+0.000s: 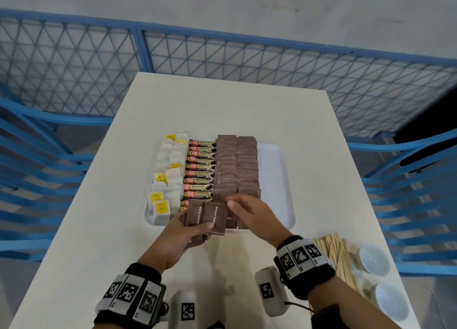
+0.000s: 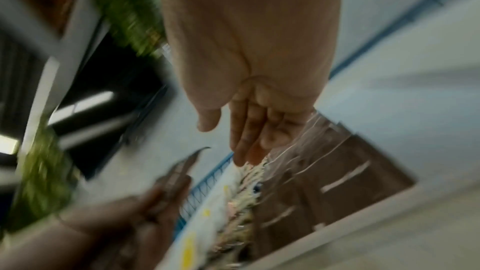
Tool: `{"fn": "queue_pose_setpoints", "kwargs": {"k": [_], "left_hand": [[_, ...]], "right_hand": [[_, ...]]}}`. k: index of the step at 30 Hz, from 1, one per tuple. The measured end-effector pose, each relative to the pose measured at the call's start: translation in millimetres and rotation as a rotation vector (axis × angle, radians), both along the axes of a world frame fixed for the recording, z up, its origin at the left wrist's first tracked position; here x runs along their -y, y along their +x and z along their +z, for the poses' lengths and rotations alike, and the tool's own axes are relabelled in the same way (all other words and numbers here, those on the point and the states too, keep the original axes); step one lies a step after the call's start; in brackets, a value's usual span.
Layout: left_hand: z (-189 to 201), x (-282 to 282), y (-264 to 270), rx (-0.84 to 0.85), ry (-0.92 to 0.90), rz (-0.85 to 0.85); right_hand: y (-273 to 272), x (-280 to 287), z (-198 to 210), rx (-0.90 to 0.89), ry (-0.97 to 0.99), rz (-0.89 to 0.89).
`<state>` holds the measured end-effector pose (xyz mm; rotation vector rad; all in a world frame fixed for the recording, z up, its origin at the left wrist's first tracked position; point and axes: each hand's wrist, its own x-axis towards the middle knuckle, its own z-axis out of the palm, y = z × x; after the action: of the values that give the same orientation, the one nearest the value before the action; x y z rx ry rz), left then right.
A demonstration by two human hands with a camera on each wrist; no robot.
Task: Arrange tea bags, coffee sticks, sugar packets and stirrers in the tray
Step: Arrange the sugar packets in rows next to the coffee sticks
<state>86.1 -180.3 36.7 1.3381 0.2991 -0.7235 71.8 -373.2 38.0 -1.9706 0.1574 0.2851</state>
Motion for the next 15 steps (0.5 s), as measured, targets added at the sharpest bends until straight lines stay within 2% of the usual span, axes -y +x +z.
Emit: {"fn": "queue_pose_setpoints", "kwargs": {"k": [3, 10, 13, 15], "left_hand": [[1, 0, 0, 0.023, 0.015, -0.022], [-2, 1, 0, 0.032, 0.028, -0.020], [-5, 0, 2, 0.016, 0.031, 0.008], [-6, -1, 3, -0.003, 0.015, 0.031]], "right_hand": [[-3, -9, 4, -0.059, 0.160, 0.023], [-8, -9, 0, -0.154, 0.290, -0.014], [-8, 4, -4, -0.162, 0.242, 0.006], [-7, 15, -8, -0.096, 0.093, -0.028]]}}
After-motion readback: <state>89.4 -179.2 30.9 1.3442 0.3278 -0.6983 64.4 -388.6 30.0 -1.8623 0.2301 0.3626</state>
